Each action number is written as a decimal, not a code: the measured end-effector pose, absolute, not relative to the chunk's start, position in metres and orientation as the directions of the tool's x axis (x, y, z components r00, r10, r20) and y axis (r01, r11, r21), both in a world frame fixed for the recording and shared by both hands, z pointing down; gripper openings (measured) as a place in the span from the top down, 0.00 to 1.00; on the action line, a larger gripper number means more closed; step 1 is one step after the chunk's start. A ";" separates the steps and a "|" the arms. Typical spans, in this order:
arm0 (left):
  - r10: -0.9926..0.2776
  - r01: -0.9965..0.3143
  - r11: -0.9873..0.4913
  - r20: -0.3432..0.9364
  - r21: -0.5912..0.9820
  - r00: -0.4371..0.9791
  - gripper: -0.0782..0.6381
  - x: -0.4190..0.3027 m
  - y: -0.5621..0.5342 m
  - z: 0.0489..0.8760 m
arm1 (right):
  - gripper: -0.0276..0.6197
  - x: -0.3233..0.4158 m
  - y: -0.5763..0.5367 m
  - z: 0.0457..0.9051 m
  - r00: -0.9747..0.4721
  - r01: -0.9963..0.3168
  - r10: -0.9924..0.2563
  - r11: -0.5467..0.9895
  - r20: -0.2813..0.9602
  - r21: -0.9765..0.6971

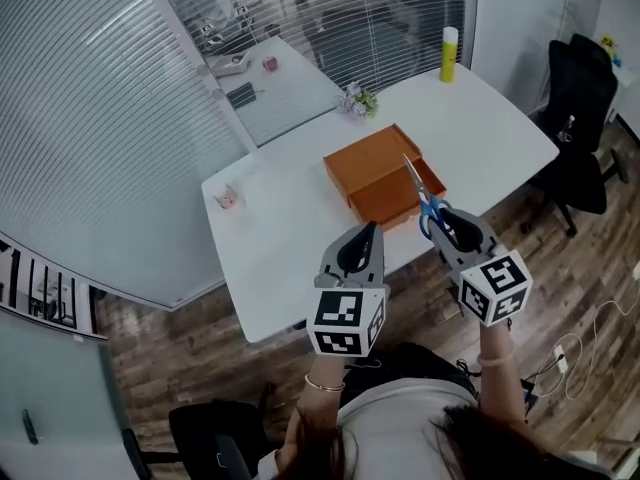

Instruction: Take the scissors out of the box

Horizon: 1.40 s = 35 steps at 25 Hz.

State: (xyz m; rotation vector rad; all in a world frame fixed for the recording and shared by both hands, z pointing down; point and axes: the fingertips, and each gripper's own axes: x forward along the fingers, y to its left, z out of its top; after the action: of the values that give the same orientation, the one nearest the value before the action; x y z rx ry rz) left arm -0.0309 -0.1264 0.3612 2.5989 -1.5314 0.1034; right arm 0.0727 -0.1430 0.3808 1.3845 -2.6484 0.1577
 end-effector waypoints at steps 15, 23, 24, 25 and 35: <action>-0.842 -0.850 -0.519 0.119 0.085 0.526 0.87 -0.047 -0.100 0.347 | 0.78 0.057 -0.096 0.345 -0.485 -0.873 -0.869 0.488 0.098 0.011; -0.835 -0.845 -0.528 0.129 0.089 0.535 0.87 -0.031 -0.100 0.353 | 0.78 0.068 -0.094 0.354 -0.489 -0.871 -0.868 0.491 0.086 0.002; -0.837 -0.847 -0.526 0.131 0.083 0.532 0.87 -0.031 -0.100 0.354 | 0.78 0.069 -0.093 0.355 -0.490 -0.870 -0.868 0.492 0.083 0.004; -0.839 -0.849 -0.523 0.132 0.076 0.528 0.87 -0.032 -0.099 0.355 | 0.78 0.069 -0.093 0.356 -0.493 -0.869 -0.866 0.495 0.081 0.003; -0.856 -0.865 -0.495 0.127 0.081 0.501 0.87 -0.036 -0.094 0.349 | 0.78 0.073 -0.089 0.347 -0.524 -0.851 -0.850 0.526 0.057 0.014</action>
State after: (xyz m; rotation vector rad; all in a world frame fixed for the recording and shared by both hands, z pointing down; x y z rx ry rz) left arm -0.0361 -0.0945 0.3485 2.6037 -1.5020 0.1057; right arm 0.0729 -0.0890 0.3475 1.5029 -2.6944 0.0235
